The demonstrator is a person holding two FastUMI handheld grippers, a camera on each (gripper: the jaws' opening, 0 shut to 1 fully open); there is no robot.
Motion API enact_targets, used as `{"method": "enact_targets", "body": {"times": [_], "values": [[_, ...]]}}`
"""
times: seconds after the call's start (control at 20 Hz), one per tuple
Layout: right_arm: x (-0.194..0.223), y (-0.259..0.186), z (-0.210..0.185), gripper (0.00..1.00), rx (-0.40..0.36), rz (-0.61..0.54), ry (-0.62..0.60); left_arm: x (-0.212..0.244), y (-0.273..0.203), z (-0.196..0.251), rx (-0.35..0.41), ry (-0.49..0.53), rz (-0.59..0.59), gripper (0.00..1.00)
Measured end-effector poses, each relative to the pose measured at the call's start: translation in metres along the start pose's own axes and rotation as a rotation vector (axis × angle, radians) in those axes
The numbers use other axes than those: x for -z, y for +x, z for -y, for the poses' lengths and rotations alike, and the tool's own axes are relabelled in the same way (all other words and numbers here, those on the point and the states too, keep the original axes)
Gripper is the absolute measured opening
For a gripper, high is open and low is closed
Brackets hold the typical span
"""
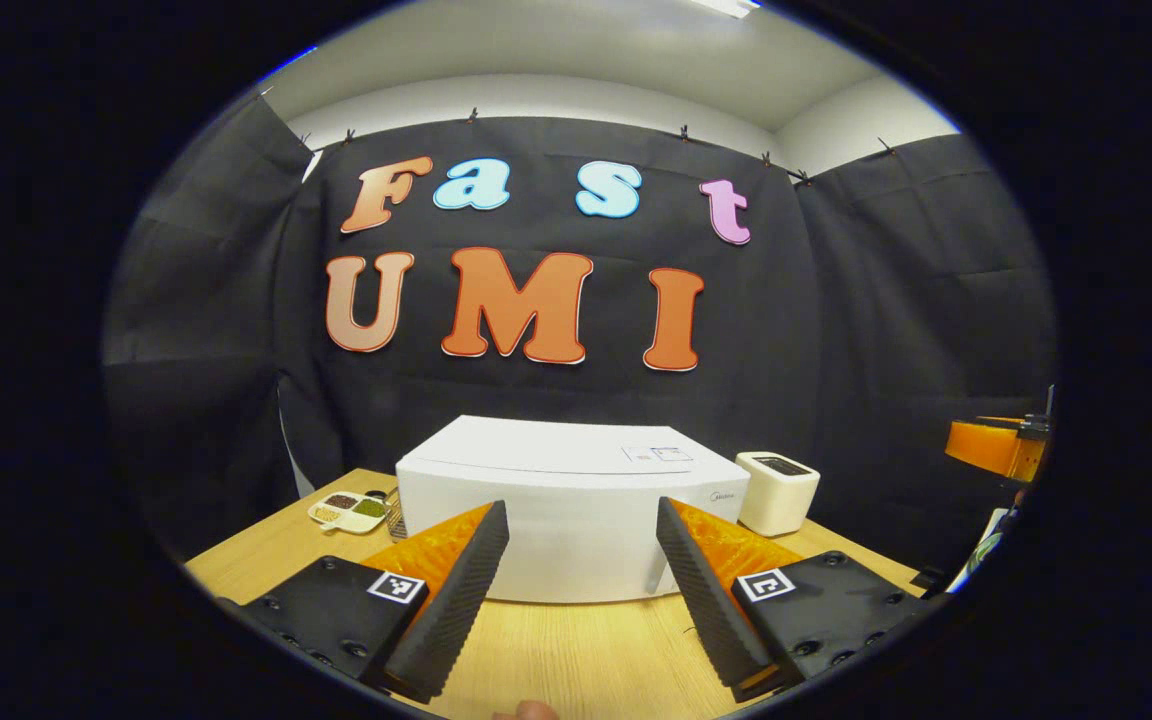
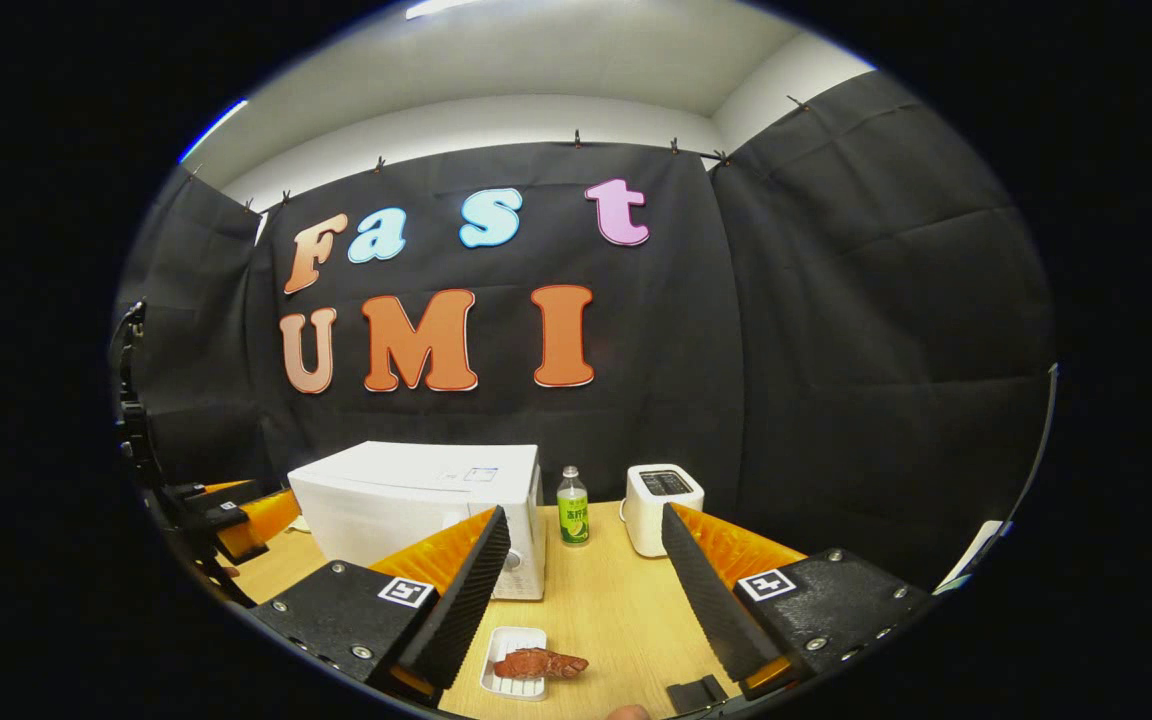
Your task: Open the microwave oven with the left hand, put the food in, and close the microwave oven.
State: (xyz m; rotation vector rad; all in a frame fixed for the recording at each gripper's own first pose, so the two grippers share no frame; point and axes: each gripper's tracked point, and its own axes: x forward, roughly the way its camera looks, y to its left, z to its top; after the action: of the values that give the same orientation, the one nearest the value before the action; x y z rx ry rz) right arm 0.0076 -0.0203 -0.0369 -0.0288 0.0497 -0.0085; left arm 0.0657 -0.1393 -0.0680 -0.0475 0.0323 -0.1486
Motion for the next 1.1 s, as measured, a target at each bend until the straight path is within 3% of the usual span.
{"method": "enact_targets", "body": {"times": [0.45,0.95,1.0,1.1], "values": [[0.01,-0.003,0.058,0.95,0.063,0.007,0.014,0.081,0.091,0.104,0.081,0.036,-0.095,0.98],[0.042,0.013,0.092,0.95,0.093,-0.027,0.048,0.145,0.161,0.097,-0.011,0.05,-0.185,0.94],[0.044,0.015,0.091,0.95,0.089,-0.031,0.056,0.147,0.166,0.096,-0.013,0.052,-0.186,0.91],[0.05,0.018,0.091,0.95,0.085,-0.044,0.067,0.157,0.172,0.105,0.02,0.044,-0.196,0.69]]}}
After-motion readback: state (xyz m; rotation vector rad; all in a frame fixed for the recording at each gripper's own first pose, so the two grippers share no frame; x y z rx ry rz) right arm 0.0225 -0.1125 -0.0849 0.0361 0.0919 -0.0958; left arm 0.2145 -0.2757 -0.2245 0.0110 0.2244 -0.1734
